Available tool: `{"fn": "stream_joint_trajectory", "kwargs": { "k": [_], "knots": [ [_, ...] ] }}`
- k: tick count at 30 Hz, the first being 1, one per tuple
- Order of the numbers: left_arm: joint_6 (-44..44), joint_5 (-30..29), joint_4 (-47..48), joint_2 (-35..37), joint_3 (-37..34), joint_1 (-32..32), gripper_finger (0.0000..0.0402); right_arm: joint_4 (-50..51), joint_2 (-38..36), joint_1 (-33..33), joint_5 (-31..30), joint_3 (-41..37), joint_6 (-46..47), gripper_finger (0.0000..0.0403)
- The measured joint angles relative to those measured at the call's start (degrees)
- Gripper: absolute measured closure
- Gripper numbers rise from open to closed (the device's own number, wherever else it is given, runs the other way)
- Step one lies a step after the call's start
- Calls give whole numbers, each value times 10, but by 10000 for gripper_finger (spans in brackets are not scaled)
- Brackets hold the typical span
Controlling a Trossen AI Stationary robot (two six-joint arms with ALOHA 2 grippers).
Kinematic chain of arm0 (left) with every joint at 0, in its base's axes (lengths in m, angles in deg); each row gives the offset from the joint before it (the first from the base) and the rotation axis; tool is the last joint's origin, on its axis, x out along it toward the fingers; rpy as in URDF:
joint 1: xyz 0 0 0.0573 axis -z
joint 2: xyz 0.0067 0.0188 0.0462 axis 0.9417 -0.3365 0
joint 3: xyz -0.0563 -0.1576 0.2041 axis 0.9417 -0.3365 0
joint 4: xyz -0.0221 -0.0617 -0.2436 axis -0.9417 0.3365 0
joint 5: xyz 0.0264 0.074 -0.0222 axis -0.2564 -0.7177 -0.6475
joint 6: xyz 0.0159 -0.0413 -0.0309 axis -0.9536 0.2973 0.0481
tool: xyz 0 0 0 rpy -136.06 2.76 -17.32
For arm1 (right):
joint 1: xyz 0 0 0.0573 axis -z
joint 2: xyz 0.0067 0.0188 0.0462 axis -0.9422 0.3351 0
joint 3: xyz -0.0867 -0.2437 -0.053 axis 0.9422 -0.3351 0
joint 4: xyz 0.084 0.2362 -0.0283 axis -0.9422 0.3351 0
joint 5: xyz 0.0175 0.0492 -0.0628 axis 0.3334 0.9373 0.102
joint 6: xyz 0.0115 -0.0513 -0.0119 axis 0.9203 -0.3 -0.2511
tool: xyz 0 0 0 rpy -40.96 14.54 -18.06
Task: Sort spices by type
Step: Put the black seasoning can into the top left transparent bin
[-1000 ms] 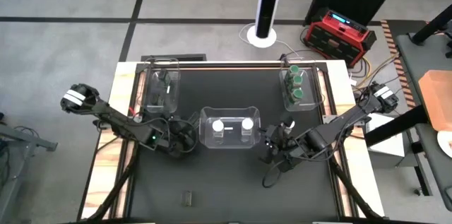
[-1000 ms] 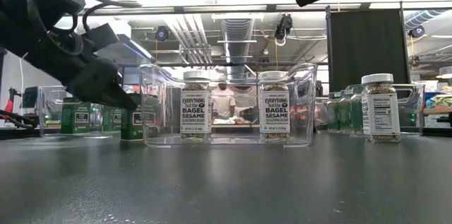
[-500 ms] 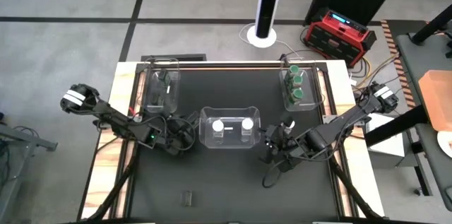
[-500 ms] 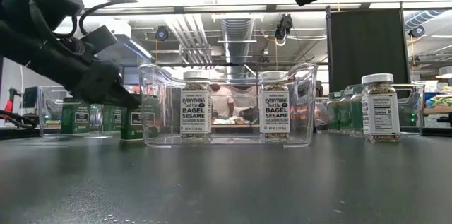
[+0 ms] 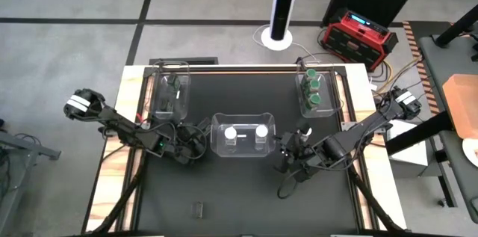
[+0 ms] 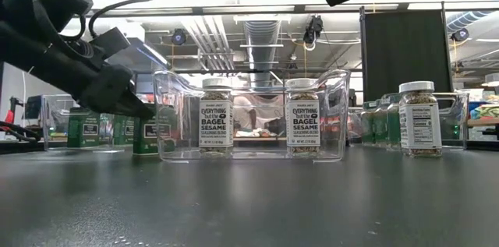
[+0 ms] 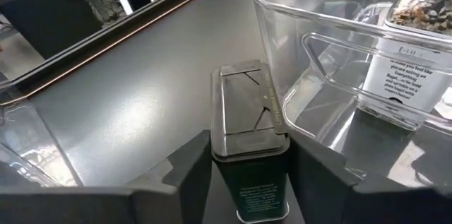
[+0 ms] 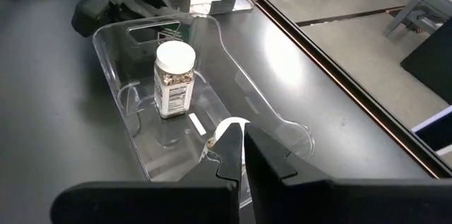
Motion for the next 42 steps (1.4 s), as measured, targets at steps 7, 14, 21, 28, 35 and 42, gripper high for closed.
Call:
{"fn": "stream_joint_trajectory", "kwargs": {
  "k": [7,14,21,28,35,42],
  "knots": [
    [0,-5,0,0,0,0,277,0,0,0,0,0,0,394],
    [0,-8,7,1,1,4,279,0,0,0,0,0,0,394],
    [-40,-9,95,57,56,35,279,0,0,0,0,0,-2,394],
    [-3,-30,340,145,153,41,279,0,0,0,0,0,-1,394],
    [155,-159,616,212,232,24,279,0,1,0,0,-2,-1,394],
    [285,-170,745,281,229,-81,279,-2,1,0,0,-3,-1,394]
  ]
}}
